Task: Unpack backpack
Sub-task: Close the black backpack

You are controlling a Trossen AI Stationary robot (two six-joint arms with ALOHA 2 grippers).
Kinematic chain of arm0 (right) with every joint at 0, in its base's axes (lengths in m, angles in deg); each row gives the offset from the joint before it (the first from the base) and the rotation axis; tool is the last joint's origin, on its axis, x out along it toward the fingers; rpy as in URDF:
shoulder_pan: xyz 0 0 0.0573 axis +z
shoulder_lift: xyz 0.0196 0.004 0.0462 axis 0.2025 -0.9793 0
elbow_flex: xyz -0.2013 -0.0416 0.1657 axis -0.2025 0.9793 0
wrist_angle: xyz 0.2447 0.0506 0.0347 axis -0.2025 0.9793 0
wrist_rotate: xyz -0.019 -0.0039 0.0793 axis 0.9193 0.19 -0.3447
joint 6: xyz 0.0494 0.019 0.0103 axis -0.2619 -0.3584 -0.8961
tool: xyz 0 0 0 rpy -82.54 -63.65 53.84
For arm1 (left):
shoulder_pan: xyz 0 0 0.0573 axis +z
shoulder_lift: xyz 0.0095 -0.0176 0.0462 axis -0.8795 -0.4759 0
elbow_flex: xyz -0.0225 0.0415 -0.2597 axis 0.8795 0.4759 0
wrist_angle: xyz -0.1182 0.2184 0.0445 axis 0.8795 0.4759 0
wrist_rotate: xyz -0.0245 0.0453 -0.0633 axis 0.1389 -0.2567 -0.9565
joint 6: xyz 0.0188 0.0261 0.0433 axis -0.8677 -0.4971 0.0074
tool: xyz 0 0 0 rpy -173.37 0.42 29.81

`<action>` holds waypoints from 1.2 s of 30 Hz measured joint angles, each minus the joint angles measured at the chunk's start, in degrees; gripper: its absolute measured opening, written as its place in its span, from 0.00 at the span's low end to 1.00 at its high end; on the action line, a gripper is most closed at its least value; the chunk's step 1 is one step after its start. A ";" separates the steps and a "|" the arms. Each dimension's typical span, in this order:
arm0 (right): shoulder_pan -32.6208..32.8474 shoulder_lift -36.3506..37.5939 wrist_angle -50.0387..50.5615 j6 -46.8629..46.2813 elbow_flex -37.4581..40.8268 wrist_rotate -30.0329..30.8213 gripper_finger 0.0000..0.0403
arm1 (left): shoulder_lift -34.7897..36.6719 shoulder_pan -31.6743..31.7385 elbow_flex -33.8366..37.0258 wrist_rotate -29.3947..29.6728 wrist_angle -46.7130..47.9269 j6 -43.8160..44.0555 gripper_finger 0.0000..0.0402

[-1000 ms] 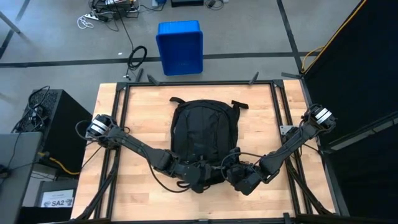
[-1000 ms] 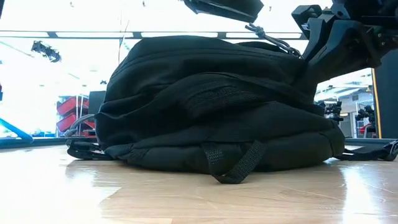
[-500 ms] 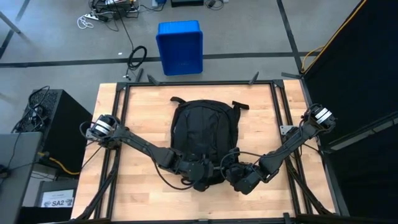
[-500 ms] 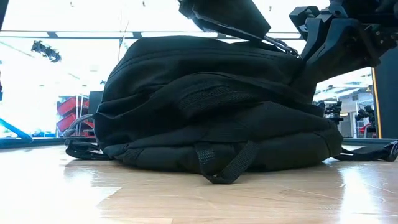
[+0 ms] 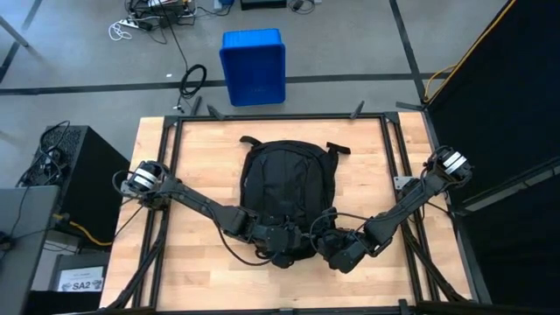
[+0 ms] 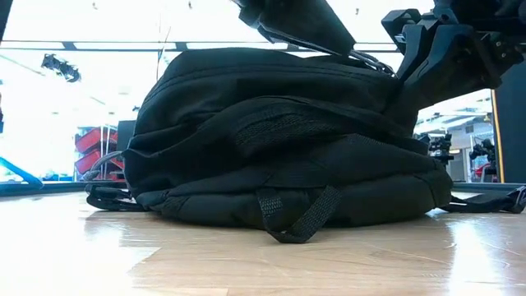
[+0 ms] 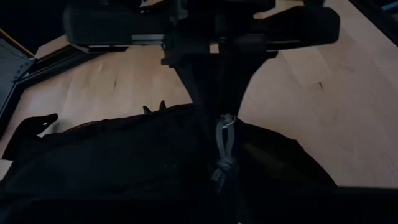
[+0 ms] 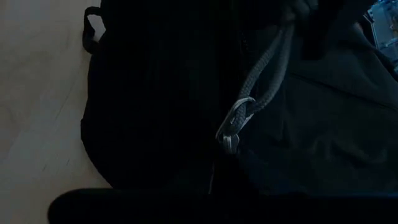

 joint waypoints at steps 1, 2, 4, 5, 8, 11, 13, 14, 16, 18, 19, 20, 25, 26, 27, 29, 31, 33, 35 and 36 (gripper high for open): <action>0.00 0.00 -0.02 0.04 0.00 0.02 0.00 | -0.01 -0.02 0.00 -0.04 0.07 -0.12 0.11; 0.00 0.00 -0.02 0.05 0.00 0.02 0.00 | -0.02 -0.02 0.00 -0.07 0.16 -0.27 0.08; 0.00 0.00 -0.04 0.05 0.00 0.02 0.00 | -0.02 -0.04 0.00 -0.09 0.27 -0.29 0.03; 0.00 0.00 -0.01 0.05 0.00 0.01 0.00 | -0.02 -0.04 0.00 -0.09 0.16 -0.29 0.02; 0.00 0.00 0.11 0.16 0.00 0.02 0.01 | -0.02 -0.04 0.00 -0.07 0.14 -1.12 0.01; 0.06 0.00 0.30 0.27 0.00 -2.14 0.04 | -0.02 -0.07 0.00 -0.05 0.09 -1.35 0.01; 0.26 0.00 0.31 0.42 0.00 -4.10 0.07 | -0.02 -0.07 0.00 -0.01 0.07 -1.36 0.00; 0.46 0.00 0.36 0.29 0.00 -4.57 0.09 | -0.02 -0.07 0.00 0.03 0.10 -1.35 0.00; 0.88 0.00 0.67 0.22 -0.02 -5.01 0.12 | -0.02 -0.07 0.00 0.29 0.03 -1.34 0.00; 1.30 0.00 1.34 -0.10 -0.04 -5.14 0.16 | -0.02 -0.07 0.00 0.40 -0.03 -1.34 0.00; 1.41 0.00 1.79 -0.34 -0.07 -5.04 0.18 | -0.02 -0.11 0.00 0.47 -0.01 -1.33 0.00; 1.48 0.00 2.22 -0.75 -0.07 -4.68 0.20 | -0.02 -0.11 0.00 0.57 -0.01 -1.34 0.00; 1.43 0.02 5.76 -2.89 -0.08 -3.64 0.26 | -0.02 -0.22 0.00 0.65 -0.40 -1.32 0.00; 1.38 0.02 6.35 -3.35 -0.09 -3.14 0.26 | -0.02 -0.22 0.00 0.70 -0.38 -1.32 0.00; 1.38 0.02 6.94 -3.80 -0.09 -2.29 0.26 | -0.02 -0.28 0.00 0.75 -0.38 -1.32 0.00; 1.38 0.02 7.89 -3.90 -0.09 -1.06 0.24 | -0.02 -0.54 0.00 0.92 -0.38 -1.32 0.00; 1.51 0.02 8.65 -3.91 -0.09 -0.09 0.17 | 0.00 -0.96 0.00 1.01 -0.14 -1.30 0.00; 1.76 0.02 9.76 -3.87 -0.09 0.88 0.06 | 0.09 -1.49 0.00 0.59 0.73 -1.29 0.00; 2.04 0.02 10.47 -4.12 -0.09 1.53 0.02 | 0.11 -2.06 -0.47 -0.03 2.56 -0.50 0.00; 2.17 0.02 10.82 -4.40 -0.11 2.23 0.02 | 0.11 -2.37 -1.04 -0.17 4.31 0.13 0.00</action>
